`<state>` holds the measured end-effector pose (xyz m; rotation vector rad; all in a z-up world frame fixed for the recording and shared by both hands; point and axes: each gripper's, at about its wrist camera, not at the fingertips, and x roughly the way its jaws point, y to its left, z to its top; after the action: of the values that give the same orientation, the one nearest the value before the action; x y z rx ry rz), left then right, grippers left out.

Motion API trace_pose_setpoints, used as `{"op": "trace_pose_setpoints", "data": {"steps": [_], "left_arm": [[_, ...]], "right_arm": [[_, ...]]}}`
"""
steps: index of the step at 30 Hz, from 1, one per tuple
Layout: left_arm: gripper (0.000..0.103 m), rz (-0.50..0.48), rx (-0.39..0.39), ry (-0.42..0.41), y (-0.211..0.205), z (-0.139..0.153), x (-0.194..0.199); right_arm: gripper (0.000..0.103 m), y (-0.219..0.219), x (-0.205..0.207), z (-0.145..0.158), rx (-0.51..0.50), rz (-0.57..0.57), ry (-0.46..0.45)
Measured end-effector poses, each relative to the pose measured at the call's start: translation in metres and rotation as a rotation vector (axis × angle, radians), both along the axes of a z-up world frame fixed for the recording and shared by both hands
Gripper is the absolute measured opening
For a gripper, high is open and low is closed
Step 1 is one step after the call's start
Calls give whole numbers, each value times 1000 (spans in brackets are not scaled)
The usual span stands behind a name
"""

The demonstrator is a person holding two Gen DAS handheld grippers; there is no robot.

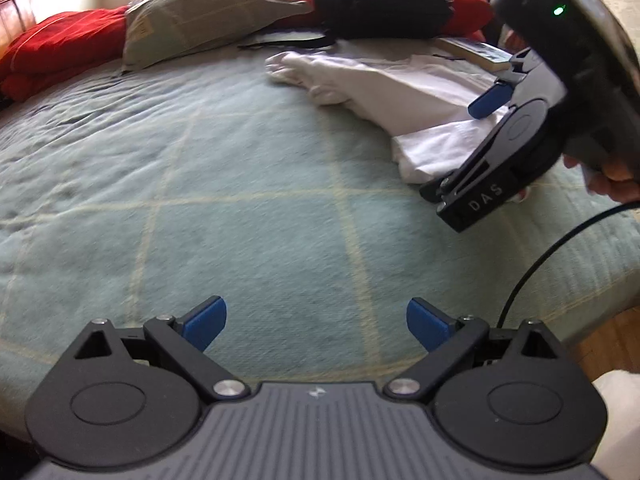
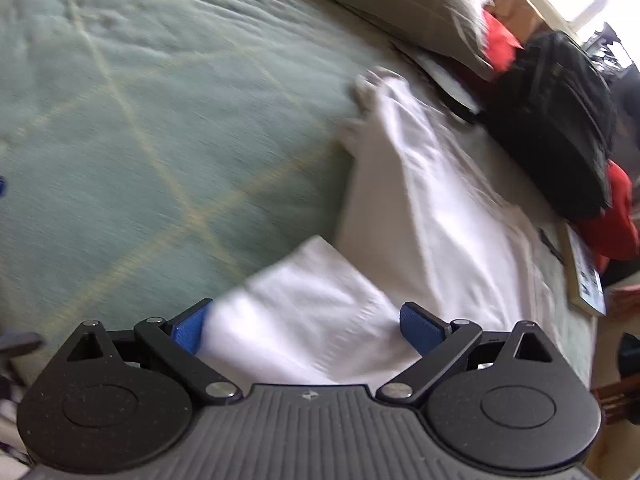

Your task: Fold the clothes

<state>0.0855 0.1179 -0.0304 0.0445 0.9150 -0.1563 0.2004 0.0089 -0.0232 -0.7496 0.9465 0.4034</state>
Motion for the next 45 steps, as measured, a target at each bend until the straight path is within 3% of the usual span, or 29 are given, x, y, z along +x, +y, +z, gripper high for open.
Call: {"op": "trace_pose_setpoints", "data": {"steps": [18, 34, 41, 45], "left_arm": [[97, -139, 15, 6, -64, 5, 39], [97, -120, 5, 16, -71, -1, 60], [97, -88, -7, 22, -62, -7, 58], [97, -74, -11, 16, -57, -7, 53]], "right_arm": [[103, -81, 56, 24, 91, -116, -36], [103, -161, 113, 23, 279, -281, 86], [103, -190, 122, 27, 286, -378, 53], [103, -182, 118, 42, 304, -381, 18]]}}
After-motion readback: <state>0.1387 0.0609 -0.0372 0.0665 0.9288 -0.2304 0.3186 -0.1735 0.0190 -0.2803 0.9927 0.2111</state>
